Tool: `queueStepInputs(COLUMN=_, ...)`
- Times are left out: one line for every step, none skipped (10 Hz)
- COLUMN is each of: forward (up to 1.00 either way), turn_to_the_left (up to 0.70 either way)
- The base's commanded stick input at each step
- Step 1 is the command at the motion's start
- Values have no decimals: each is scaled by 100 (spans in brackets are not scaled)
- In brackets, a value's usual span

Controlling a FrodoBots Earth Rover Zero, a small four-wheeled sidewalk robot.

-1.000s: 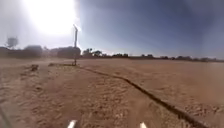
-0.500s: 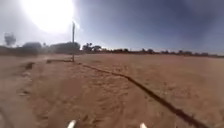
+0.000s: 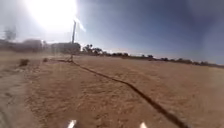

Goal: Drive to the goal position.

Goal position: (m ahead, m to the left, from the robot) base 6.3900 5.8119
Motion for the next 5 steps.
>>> queueStepInputs(forward=70, turn_to_the_left=0)
queueStepInputs(forward=70, turn_to_the_left=0)
queueStepInputs(forward=70, turn_to_the_left=0)
queueStepInputs(forward=70, turn_to_the_left=0)
queueStepInputs(forward=70, turn_to_the_left=0)
